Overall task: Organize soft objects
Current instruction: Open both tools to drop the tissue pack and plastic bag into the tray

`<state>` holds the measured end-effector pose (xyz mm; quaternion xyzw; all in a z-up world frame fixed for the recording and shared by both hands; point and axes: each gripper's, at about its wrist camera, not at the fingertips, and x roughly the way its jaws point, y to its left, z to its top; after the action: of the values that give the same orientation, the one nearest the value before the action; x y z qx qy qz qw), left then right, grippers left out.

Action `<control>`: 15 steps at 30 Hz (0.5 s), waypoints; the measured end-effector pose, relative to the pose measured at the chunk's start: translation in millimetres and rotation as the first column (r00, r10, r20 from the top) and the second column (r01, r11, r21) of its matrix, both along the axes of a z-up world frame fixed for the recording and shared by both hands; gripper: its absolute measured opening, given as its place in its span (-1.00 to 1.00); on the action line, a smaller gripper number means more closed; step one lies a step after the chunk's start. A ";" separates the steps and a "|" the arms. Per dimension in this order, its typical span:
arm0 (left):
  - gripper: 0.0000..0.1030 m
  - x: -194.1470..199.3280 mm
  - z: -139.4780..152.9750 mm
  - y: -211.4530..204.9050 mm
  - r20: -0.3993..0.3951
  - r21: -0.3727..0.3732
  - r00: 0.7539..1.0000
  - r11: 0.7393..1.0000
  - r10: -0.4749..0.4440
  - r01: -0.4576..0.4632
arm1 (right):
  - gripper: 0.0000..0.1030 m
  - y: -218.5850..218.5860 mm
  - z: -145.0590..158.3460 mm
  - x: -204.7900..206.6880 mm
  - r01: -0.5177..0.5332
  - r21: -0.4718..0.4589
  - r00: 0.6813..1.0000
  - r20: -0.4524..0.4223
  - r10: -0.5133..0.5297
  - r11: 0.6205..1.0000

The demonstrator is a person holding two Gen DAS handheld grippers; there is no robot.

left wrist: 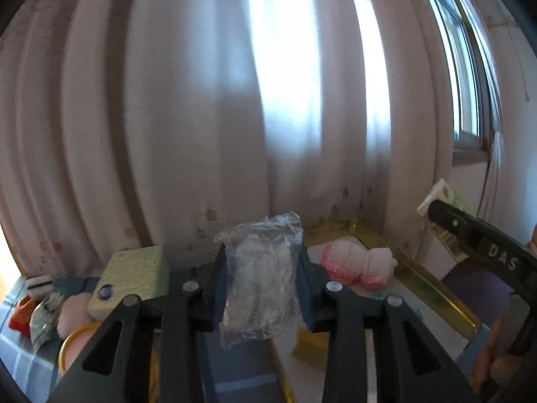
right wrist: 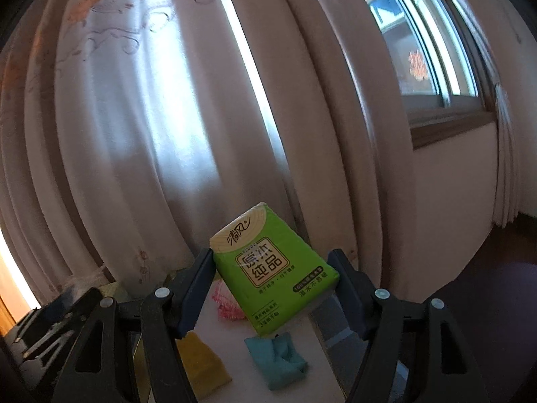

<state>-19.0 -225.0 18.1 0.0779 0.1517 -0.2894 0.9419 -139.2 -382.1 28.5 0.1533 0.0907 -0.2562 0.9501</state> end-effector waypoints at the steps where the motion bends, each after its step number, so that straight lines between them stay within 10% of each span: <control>1: -0.34 4.0 0.1 -5.8 -0.010 0.008 1.000 1.000 -0.001 0.001 | 0.38 -2.4 -0.6 2.2 -0.005 0.014 1.000 -0.007 0.005 1.000; 15: -0.15 42.4 -9.2 -56.7 -0.167 0.138 0.986 0.990 0.010 0.013 | 0.41 -25.4 -9.1 39.9 -0.107 0.190 0.985 -0.114 0.130 0.976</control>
<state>23.3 -281.7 8.9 0.1187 0.2498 -0.2843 0.9180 -99.3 -407.5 19.3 0.2177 0.1827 -0.1986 0.9380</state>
